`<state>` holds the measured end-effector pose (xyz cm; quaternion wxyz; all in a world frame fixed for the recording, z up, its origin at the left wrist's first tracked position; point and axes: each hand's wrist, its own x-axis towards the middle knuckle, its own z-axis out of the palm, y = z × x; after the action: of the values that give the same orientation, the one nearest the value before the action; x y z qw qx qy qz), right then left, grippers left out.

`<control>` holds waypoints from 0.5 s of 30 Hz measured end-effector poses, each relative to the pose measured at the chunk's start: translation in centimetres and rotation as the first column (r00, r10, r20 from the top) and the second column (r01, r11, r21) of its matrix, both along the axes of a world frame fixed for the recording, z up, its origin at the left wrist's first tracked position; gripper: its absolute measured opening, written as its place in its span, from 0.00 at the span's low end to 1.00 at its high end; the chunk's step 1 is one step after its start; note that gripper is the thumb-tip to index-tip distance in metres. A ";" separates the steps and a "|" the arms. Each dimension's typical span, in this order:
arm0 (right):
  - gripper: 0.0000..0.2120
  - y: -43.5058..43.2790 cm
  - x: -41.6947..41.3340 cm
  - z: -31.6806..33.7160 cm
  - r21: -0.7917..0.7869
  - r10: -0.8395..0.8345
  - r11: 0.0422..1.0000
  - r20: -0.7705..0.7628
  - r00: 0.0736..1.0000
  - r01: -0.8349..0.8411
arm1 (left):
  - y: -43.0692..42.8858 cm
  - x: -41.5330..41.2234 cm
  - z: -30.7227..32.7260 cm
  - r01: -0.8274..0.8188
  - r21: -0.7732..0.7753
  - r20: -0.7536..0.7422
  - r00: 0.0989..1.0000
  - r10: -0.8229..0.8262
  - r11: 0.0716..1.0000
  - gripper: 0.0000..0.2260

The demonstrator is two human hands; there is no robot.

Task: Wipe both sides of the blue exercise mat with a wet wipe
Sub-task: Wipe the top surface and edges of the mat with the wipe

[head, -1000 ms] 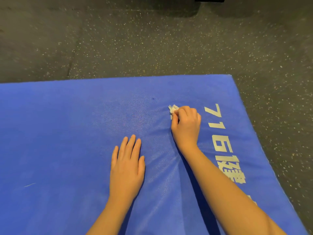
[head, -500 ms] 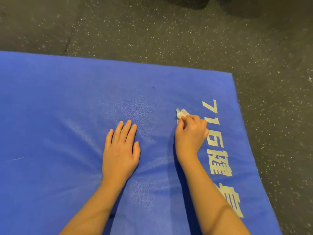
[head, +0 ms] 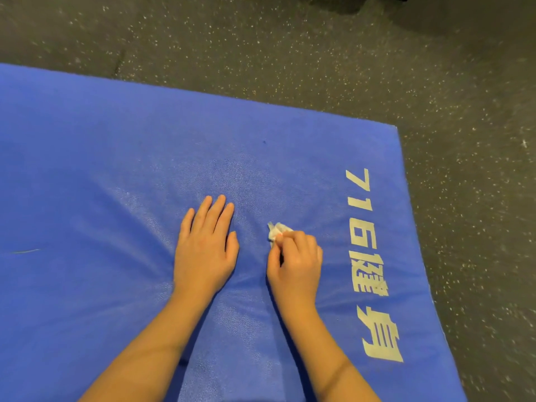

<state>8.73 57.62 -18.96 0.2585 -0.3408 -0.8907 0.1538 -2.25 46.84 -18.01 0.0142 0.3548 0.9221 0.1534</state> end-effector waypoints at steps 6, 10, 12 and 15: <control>0.06 0.3 -0.4 -0.2 0.016 -0.027 1.000 0.013 1.000 0.027 | 0.1 0.2 0.1 -0.030 -0.019 0.013 0.999 0.030 0.999 0.22; 0.08 0.2 -0.3 -0.2 0.024 -0.038 0.999 0.011 0.999 0.037 | -0.2 2.2 0.9 -0.118 -0.101 0.005 0.993 0.119 0.988 0.20; 0.09 0.4 -0.5 -0.1 0.015 -0.038 0.999 0.004 0.999 0.038 | -1.7 4.4 1.0 -0.121 -0.131 0.031 0.992 0.126 0.984 0.19; 0.11 0.5 -0.5 0.3 -0.016 -0.062 0.998 0.022 0.998 0.062 | -4.5 7.2 1.8 -0.019 -0.239 0.100 0.994 0.045 0.971 0.22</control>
<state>8.25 58.16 -18.65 0.2506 -0.3720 -0.8811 0.1496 4.96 42.34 -16.21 0.1025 0.3271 0.9375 0.0606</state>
